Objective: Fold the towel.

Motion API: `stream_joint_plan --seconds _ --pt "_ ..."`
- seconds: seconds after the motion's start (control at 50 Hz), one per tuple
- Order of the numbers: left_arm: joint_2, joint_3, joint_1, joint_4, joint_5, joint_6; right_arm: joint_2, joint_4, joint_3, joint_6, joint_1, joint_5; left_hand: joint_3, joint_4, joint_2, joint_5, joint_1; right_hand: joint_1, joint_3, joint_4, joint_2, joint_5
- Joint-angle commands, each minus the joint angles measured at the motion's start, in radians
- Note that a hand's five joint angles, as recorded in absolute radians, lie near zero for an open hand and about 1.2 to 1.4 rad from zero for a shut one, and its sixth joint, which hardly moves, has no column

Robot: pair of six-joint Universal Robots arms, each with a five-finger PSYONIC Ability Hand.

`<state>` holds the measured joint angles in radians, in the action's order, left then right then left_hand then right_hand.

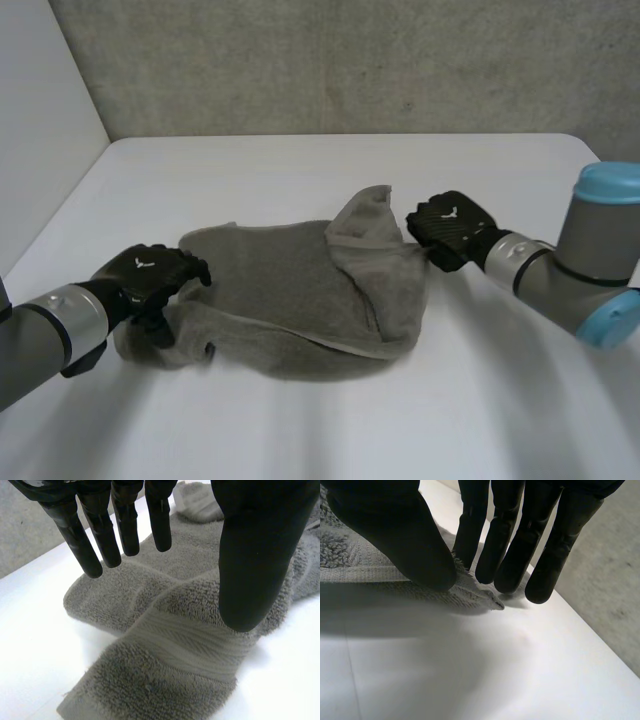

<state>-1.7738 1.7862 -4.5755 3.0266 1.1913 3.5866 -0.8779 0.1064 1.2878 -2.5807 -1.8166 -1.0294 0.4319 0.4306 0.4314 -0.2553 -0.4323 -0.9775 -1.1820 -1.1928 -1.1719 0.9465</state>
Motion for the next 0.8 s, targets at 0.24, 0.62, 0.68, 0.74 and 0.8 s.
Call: stream_joint_plan --seconds 0.24,0.62,0.68,0.74,0.8 --pt "-0.058 0.002 -0.042 0.02 -0.001 0.011 -0.289 -0.215 0.177 0.014 0.174 0.0 0.315 0.317 0.316 -0.317 -0.315 -0.419 -0.214 -0.203 -0.224 0.275" --pt "-0.078 0.013 -0.069 0.018 0.002 0.015 -0.42 -0.643 0.294 0.275 0.25 -0.052 0.964 0.966 0.965 -0.966 -0.964 -0.419 -0.214 -0.203 -0.224 0.275" --pt "-0.088 0.01 -0.076 0.021 0.004 0.017 -0.405 -0.683 0.311 0.368 0.249 -0.112 0.964 0.966 0.965 -0.966 -0.964 -0.419 -0.214 -0.203 -0.224 0.275" --pt "-0.09 0.007 -0.086 0.047 0.002 0.017 -0.385 -0.686 0.312 0.43 0.249 -0.176 0.964 0.966 0.965 -0.966 -0.964 -0.419 -0.214 -0.203 -0.224 0.275" --pt "-0.091 0.01 -0.097 0.069 0.001 0.015 -0.378 -0.682 0.312 0.438 0.249 -0.195 0.645 0.646 0.645 -0.647 -0.644 -0.419 -0.214 -0.203 -0.224 0.275"
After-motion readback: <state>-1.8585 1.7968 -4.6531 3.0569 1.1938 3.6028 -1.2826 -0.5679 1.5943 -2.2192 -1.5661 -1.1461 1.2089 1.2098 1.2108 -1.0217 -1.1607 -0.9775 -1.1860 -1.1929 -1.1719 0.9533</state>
